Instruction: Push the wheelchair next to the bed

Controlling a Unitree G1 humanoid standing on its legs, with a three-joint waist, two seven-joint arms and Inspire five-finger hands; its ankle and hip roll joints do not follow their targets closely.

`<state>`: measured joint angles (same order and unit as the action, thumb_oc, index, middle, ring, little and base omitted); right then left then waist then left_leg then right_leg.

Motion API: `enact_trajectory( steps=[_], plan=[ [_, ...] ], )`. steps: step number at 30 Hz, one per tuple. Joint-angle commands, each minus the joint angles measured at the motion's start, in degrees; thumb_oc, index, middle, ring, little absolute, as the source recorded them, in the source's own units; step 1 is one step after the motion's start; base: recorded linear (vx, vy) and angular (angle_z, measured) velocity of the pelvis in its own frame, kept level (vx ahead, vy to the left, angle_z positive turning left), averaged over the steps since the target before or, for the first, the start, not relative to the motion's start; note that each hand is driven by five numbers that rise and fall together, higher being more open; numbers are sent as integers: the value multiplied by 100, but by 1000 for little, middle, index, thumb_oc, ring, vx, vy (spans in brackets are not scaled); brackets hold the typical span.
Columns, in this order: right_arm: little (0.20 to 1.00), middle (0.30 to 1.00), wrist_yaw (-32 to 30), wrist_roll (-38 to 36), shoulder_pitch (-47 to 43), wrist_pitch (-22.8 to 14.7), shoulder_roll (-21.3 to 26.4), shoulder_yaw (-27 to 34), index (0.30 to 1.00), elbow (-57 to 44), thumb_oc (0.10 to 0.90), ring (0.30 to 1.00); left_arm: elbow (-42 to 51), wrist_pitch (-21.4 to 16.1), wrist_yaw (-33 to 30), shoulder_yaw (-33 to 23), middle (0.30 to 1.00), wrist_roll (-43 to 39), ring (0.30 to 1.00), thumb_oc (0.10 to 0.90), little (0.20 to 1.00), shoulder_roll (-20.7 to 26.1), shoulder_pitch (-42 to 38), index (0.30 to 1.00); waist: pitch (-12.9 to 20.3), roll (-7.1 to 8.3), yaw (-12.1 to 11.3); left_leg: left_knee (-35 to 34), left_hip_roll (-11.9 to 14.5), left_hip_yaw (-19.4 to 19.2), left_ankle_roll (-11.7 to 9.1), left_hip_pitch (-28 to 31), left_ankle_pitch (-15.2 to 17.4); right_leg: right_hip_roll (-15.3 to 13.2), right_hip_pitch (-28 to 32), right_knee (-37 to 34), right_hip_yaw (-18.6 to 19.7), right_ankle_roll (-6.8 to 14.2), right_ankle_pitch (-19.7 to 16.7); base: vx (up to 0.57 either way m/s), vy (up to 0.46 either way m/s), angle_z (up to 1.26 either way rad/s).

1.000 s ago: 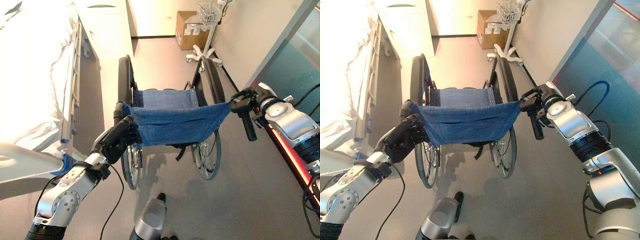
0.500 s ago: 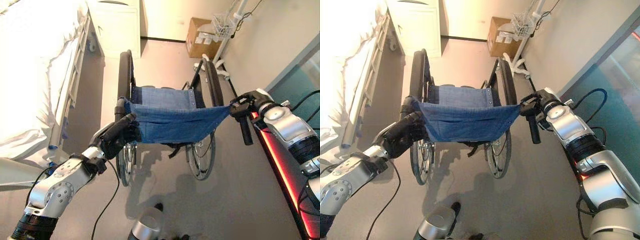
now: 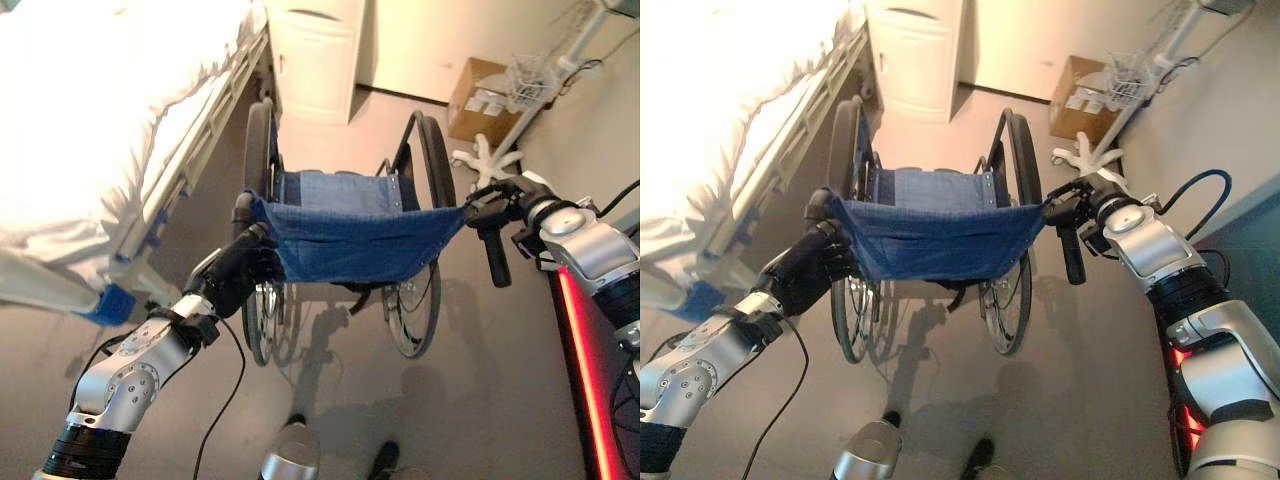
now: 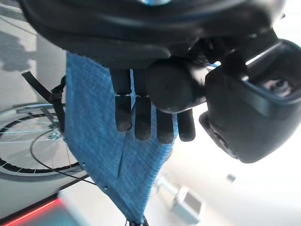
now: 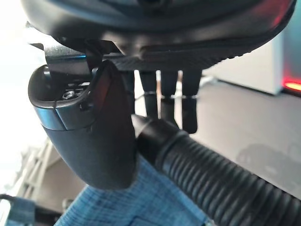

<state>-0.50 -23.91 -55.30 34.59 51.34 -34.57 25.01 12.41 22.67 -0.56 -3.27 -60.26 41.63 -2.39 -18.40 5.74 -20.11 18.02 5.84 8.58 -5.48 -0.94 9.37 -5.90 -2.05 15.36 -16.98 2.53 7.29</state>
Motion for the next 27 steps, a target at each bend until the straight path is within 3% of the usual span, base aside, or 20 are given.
enact_trajectory(
  steps=[1,2,3,5,6,8,10,11,12,13,15,17,19,20,22,23,26,27],
  plan=[
    [300,300,201,-219,-430,-905,-145,-212,300,-956,400,300,967,-610,-32,56,300,-253,300,400,300,73,146,300,490,329,295,2918,-201,-103,394,-1104,-1336,42,205,-772,-14,-41,-659,100,-314,-1],
    [300,300,177,-201,-394,-907,-173,-189,300,-986,400,300,966,-611,-55,48,300,-245,300,400,300,56,147,300,465,334,292,3081,-276,-119,414,-1215,-1343,78,233,-774,-17,-74,-652,143,-301,-22],
    [300,300,129,-132,-296,-881,-282,-108,300,-1069,400,300,934,-634,-128,30,300,-175,300,400,300,-17,131,300,382,304,242,3353,-543,-145,465,-1517,-1298,218,353,-804,-18,-129,-654,149,-201,-22],
    [300,300,109,57,-202,-797,-447,-36,300,-1200,400,300,881,-720,-144,-54,300,49,300,400,300,-100,164,300,323,249,95,2936,-1100,-231,552,-1608,-1062,361,491,-857,37,-61,-658,212,-168,15],
    [300,300,94,86,-202,-780,-486,-49,300,-1212,400,300,866,-755,-153,-79,300,110,300,400,300,-104,175,300,323,228,59,2712,-1184,-268,554,-1571,-1057,407,524,-868,50,-45,-648,263,-144,49],
    [300,300,74,127,-311,-720,-635,-71,300,-1085,400,300,742,-843,-228,-198,300,152,300,400,300,-15,150,300,350,152,-55,1541,-1057,-719,472,-1520,-1390,587,798,-998,-190,-114,-513,295,-135,22],
    [300,300,-34,98,-443,-729,-758,-110,300,-822,400,300,616,-912,-134,-209,300,216,300,400,300,-33,149,300,400,25,-208,227,-1024,-887,306,-1581,-1824,892,1070,-1059,-311,-173,-307,374,-124,-7],
    [300,300,-107,55,-501,-713,-813,-136,300,-724,400,300,568,-951,-49,-240,300,292,300,400,300,-51,185,300,396,-16,-305,-199,-1044,-1028,265,-1639,-1973,1032,1255,-1095,-333,-200,-190,306,-103,-1],
    [300,300,-107,55,-501,-713,-813,-136,300,-724,400,300,568,-951,-49,-240,300,292,300,400,300,-51,185,300,396,-16,-305,-199,-1044,-1028,265,-1639,-1973,1032,1255,-1095,-333,-200,-190,572,-177,-6],
    [300,300,-150,-3,-518,-673,-843,-149,300,-612,400,300,496,-1052,26,-271,300,625,300,400,300,-50,195,300,421,-25,-374,-926,-1008,-1389,152,-1663,-2167,1228,1615,-1128,-400,-243,75,445,-129,-12],
    [300,300,-191,-80,-469,-686,-825,-145,300,-601,400,300,445,-1085,73,-259,300,794,300,400,300,-19,172,300,428,-20,-381,-1177,-970,-1518,102,-1655,-2341,1301,1738,-1130,-420,-295,176,519,-134,5],
    [300,300,-265,-198,-399,-731,-809,-113,300,-616,400,300,386,-963,191,-291,300,1074,300,400,300,55,121,300,444,23,-389,-1221,-1000,-1582,142,-1623,-2273,1292,1803,-996,-443,-318,344,458,-74,12],
    [300,300,-256,-282,-376,-856,-915,-81,300,-464,400,300,26,-925,180,-304,300,1299,300,400,300,388,-166,300,599,128,-401,-1232,-1132,-1502,453,-1436,-1637,1127,1794,-575,-442,-207,569,429,11,-3],
    [300,300,-234,-293,-354,-879,-915,-68,300,-456,400,300,-58,-903,161,-308,300,1267,300,400,300,480,-235,300,626,141,-400,-1137,-1146,-1502,524,-1443,-1517,1079,1800,-447,-447,-179,583,450,33,5],
    [300,300,-188,-285,-255,-916,-884,-25,300,-488,400,300,-333,-828,133,-360,300,1260,300,400,300,752,-474,300,696,209,-379,-876,-1206,-1571,759,-1453,-1218,915,1787,42,-469,69,317,360,67,8],
    [300,300,-197,-246,-141,-883,-872,10,300,-610,400,300,-630,-803,215,-376,300,1203,300,400,300,985,-712,300,774,209,-348,-985,-1241,-1622,935,-1330,-1269,806,1593,686,-520,464,-462,305,94,12],
    [300,300,-143,-269,8,-943,-796,87,300,-770,400,300,-1001,-799,306,-428,300,1097,300,400,300,1377,-1057,300,852,200,-267,-1095,-1369,-1444,1063,-1103,-1203,746,1274,1698,-308,1051,-1359,336,61,20],
    [300,300,-154,-289,78,-918,-784,122,300,-914,400,300,-1140,-767,265,-437,300,943,300,400,300,1521,-1206,300,872,134,-204,-1059,-1356,-1366,1072,-1068,-1176,721,1102,2138,-161,1109,-1658,293,24,10]
  ],
)
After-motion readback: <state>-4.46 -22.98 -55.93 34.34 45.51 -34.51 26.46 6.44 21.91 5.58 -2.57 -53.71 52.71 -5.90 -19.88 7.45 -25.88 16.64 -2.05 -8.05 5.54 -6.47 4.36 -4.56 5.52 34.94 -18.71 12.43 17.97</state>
